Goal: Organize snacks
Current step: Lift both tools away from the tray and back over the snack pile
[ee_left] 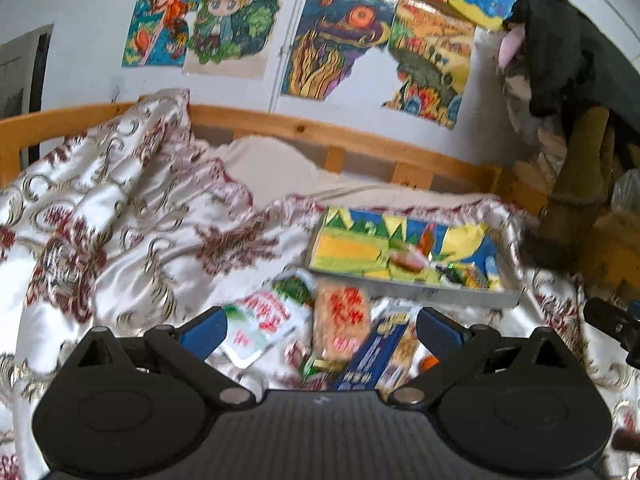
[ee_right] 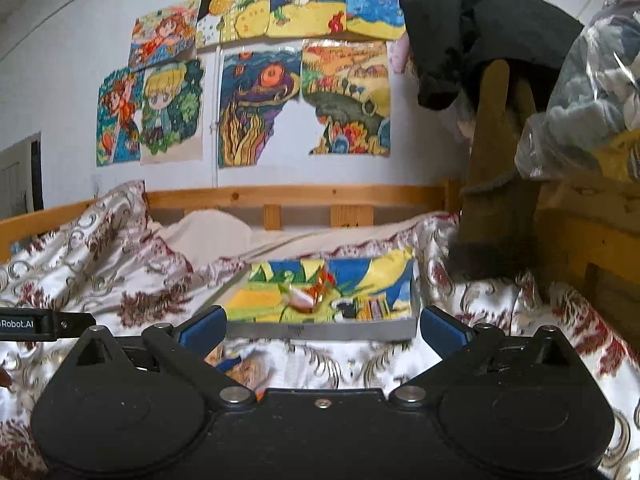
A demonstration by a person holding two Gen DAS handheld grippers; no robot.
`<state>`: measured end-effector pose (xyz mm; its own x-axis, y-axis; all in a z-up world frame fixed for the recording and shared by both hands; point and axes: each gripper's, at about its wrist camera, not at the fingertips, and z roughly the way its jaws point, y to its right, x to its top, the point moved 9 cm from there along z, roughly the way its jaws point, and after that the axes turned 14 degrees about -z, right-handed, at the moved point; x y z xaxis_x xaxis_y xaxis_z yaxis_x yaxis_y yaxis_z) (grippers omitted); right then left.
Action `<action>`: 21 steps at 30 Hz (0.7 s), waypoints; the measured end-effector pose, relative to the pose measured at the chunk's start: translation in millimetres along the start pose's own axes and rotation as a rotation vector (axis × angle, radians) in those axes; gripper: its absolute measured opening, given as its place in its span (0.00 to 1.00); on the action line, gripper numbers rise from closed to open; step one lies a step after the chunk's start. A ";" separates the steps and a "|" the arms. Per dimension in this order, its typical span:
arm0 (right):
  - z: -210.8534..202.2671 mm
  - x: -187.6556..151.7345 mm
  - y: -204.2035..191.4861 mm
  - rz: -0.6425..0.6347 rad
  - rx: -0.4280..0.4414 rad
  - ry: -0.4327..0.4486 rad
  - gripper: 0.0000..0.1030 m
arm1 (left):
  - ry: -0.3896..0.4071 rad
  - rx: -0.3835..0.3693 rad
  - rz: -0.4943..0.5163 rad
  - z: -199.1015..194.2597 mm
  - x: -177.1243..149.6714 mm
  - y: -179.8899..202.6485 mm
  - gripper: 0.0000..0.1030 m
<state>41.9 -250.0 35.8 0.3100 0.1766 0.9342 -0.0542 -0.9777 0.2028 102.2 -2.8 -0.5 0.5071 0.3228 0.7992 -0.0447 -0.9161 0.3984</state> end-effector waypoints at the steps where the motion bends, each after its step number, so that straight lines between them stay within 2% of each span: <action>1: 0.7 -3.9 -2.0 0.000 0.006 -0.014 0.99 | -0.010 0.008 0.000 1.1 -3.0 -3.0 1.00; 7: 13.7 -30.1 -15.3 -0.023 0.021 -0.124 0.99 | -0.077 0.077 0.020 12.2 -18.1 -18.3 1.00; 13: 27.2 -57.4 -25.9 -0.025 0.052 -0.237 0.99 | -0.125 0.100 0.042 18.9 -29.6 -22.9 1.00; 21: 35.7 -71.2 -34.4 -0.025 0.080 -0.292 0.99 | -0.160 0.108 0.052 25.4 -35.1 -26.7 1.00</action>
<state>55.5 -233.1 -48.1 0.5704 0.1724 0.8030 0.0287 -0.9813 0.1903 107.4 4.2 -50.6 0.6374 0.2403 0.7321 0.0141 -0.9536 0.3008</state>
